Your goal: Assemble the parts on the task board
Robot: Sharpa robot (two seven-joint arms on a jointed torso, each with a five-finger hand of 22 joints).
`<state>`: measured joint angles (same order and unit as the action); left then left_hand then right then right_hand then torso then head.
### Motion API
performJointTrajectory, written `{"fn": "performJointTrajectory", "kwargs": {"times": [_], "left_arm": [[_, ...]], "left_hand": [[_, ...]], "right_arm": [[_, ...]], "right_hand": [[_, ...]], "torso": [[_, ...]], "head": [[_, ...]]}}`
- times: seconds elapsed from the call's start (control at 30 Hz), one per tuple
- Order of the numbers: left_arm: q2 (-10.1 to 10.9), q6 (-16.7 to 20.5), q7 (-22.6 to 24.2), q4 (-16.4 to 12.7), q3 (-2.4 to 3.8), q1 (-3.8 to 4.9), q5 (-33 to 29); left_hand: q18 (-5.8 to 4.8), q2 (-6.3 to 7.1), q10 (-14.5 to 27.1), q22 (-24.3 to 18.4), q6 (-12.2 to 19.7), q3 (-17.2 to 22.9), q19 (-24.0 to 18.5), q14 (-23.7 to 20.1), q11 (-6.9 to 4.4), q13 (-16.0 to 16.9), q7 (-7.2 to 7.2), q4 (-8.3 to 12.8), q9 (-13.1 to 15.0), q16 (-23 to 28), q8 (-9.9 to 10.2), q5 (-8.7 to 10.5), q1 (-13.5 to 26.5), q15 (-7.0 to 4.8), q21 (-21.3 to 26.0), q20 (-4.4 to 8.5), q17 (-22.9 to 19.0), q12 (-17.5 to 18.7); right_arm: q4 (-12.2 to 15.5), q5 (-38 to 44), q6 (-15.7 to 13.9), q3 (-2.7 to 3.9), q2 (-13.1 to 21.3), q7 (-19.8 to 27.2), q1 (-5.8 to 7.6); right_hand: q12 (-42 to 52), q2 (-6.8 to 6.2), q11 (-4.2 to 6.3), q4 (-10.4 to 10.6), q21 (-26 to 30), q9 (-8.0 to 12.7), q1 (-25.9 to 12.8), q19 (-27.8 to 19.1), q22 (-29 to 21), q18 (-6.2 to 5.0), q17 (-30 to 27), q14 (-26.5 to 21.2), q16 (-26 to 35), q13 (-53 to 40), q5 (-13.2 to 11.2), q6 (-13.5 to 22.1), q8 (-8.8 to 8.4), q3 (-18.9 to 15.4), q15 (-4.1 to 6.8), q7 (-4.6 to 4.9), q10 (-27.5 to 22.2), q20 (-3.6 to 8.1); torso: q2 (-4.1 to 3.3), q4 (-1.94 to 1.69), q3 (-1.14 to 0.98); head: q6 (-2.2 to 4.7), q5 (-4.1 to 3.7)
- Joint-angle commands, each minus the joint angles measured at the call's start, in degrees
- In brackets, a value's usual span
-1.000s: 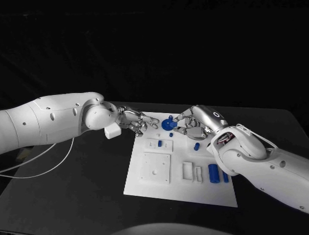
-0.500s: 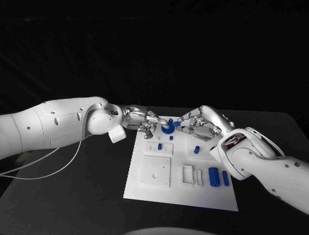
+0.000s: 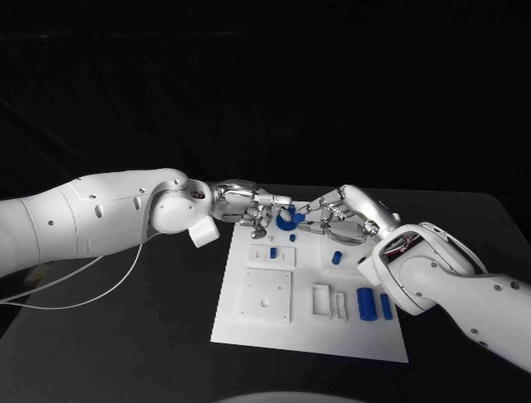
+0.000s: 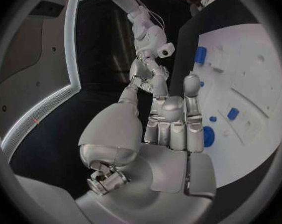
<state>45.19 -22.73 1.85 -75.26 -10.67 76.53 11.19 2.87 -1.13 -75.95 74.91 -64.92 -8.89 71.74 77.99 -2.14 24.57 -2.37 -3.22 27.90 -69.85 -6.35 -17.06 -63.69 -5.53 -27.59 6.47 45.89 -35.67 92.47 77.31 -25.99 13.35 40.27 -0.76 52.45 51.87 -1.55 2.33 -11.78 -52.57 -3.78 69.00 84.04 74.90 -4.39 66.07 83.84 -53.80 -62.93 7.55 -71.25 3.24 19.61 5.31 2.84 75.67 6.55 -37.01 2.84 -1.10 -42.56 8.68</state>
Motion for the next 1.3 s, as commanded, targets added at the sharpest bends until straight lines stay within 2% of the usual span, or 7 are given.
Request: {"fn": "performJointTrajectory", "kwargs": {"times": [0.03,0.07,0.2,0.4,0.47,0.87,1.3], "left_arm": [[0.06,2.17,0.94,0.08,0.02,-0.01,2.91],[0.11,2.37,0.89,0.13,0.02,-0.01,3.28],[0.37,2.85,0.76,0.33,0.03,-0.02,4.42],[0.63,3.19,0.63,0.57,0.04,-0.02,5.67],[0.59,3.27,0.65,0.57,0.03,-0.02,5.92],[-0.18,3.58,0.83,0.18,0.02,-0.07,6.43],[-0.90,3.86,1.05,0.10,0.01,-0.25,6.92]], "left_hand": [[-0.69,0.12,-0.10,1.06,0.09,0.55,-0.13,0.27,-0.36,0.15,0.69,0.13,4.95,-0.27,-0.93,-0.42,0.40,-0.22,-0.40,0.32,0.18,-0.26],[-0.73,0.16,-0.11,1.05,0.24,0.59,-0.13,0.31,-0.45,0.18,0.88,0.20,7.50,-0.32,-1.46,-0.46,0.42,-0.28,-0.46,0.39,0.25,-0.29],[-0.81,0.01,-0.15,1.02,1.03,0.70,-0.07,0.49,-0.65,0.33,1.34,0.49,14.60,-0.49,-2.84,-0.85,0.31,-0.46,-0.69,0.54,0.48,-0.49],[-0.93,-0.20,-0.14,1.04,1.20,0.63,-0.10,0.57,-0.85,0.40,1.68,1.21,18.97,-0.65,-3.11,-2.67,-0.16,-0.61,-0.88,0.69,0.72,-0.60],[-0.91,-0.19,-0.08,1.02,1.27,0.61,-0.09,0.53,-0.86,0.38,1.67,1.53,19.37,-0.58,-2.85,-3.22,-0.46,-0.61,-0.90,0.70,0.63,-0.56],[-0.84,-0.99,0.21,1.01,1.23,0.35,-0.17,0.38,-0.72,0.38,1.43,2.57,19.10,-0.34,-1.17,-3.41,-1.25,-0.51,-0.83,0.60,0.32,-0.52],[-0.81,-1.26,0.33,1.00,1.21,0.27,-0.21,0.27,-0.69,0.37,1.39,2.77,18.94,-0.22,-0.92,-3.41,-1.40,-0.48,-0.79,0.57,0.13,-0.52]], "right_arm": [[0.35,-1.31,0.69,0.34,0.47,1.14,-0.37],[0.36,-1.35,0.71,0.44,0.61,1.12,-0.45],[0.39,-1.44,0.78,0.68,0.99,1.06,-0.67],[0.32,-1.49,0.81,0.88,1.21,1.02,-0.84],[0.34,-1.50,0.79,0.94,1.19,1.06,-0.88],[0.64,-1.68,0.92,1.11,0.37,1.21,-0.97],[0.50,-1.87,1.16,1.26,-0.53,1.23,-0.98]], "right_hand": [[-0.18,0.71,0.15,0.06,0.13,-0.17,-0.03,3.56,6.45,0.35,0.06,-0.07,0.33,-0.06,0.13,-0.14,0.40,-0.26,0.40,-0.17,-0.11,0.33],[-0.18,0.71,0.15,0.06,0.13,-0.17,-0.03,3.56,6.45,0.35,0.06,-0.07,0.33,-0.06,0.13,-0.14,0.40,-0.26,0.40,-0.17,-0.11,0.33],[-0.08,0.82,0.18,-0.14,0.11,-0.17,0.03,3.56,6.46,0.33,0.13,-0.07,0.30,-0.15,0.24,-0.21,0.40,-0.38,0.40,-0.17,-0.09,0.33],[-0.08,0.82,0.18,-0.14,0.11,-0.17,0.03,3.56,6.46,0.33,0.13,-0.07,0.30,-0.15,0.24,-0.21,0.40,-0.38,0.40,-0.17,-0.09,0.33],[-0.08,0.82,0.18,-0.14,0.11,-0.17,0.03,3.56,6.46,0.33,0.13,-0.07,0.30,-0.15,0.24,-0.21,0.40,-0.38,0.40,-0.17,-0.09,0.33],[-0.08,0.99,0.18,-0.38,0.17,-0.17,0.02,3.54,6.45,0.32,0.15,-0.06,0.37,-0.20,0.24,-0.24,0.39,-0.54,0.40,-0.17,-0.08,0.32],[-0.09,1.19,0.18,-0.59,0.25,-0.17,-0.06,3.55,6.44,0.29,0.19,-0.07,0.45,-0.25,0.34,-0.26,0.40,-0.73,0.40,-0.18,-0.10,0.32]], "torso": [[0.00,0.09,0.05],[0.00,0.09,0.05],[-0.01,0.05,0.02],[-0.01,-0.05,0.04],[-0.02,-0.06,0.05],[-0.01,-0.01,0.04],[-0.01,0.00,0.05]], "head": [[0.04,-0.04],[0.04,-0.04],[0.02,-0.19],[0.11,-0.35],[0.08,-0.35],[-0.05,-0.16],[0.01,-0.16]]}}
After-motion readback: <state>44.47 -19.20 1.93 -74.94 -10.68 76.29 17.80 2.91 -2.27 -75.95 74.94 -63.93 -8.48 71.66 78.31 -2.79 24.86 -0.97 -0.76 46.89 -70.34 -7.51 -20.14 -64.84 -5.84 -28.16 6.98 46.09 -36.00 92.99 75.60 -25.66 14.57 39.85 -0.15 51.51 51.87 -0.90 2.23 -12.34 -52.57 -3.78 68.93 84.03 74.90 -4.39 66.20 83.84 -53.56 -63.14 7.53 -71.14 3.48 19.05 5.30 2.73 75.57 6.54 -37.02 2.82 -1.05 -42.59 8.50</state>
